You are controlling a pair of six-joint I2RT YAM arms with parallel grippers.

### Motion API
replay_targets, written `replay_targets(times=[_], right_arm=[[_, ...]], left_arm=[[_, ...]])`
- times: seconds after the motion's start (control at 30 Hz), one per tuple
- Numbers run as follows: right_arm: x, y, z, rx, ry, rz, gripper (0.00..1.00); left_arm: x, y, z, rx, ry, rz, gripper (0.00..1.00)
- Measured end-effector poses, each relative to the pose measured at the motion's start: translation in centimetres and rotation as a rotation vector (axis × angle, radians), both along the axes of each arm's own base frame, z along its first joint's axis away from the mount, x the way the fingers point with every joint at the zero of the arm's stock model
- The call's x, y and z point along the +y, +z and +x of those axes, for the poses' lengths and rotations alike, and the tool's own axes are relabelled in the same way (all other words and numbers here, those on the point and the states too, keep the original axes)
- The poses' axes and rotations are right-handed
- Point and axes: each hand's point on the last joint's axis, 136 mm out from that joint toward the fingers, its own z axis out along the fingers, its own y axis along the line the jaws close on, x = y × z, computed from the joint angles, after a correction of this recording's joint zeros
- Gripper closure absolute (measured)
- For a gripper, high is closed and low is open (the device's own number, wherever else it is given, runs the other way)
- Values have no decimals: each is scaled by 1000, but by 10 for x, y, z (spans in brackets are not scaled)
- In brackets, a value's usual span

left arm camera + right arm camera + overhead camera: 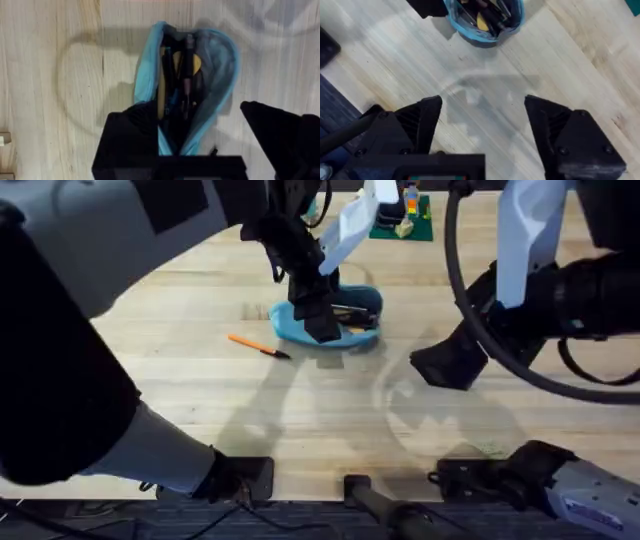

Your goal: Unzip the bag, pick up the pens from the table one at a time and place them inside, then zip the bag closed.

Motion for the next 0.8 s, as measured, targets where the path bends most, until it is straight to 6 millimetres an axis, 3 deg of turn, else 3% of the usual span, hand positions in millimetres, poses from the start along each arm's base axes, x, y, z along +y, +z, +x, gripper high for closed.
replay_targets(times=[0.67, 0.8], right_arm=[[0, 0, 0, 0, 0, 0, 4], [0, 0, 0, 0, 0, 0, 4]], left_arm=[[0, 1, -1, 0, 0, 1, 6], [2, 14, -1, -37, 10, -8, 6]])
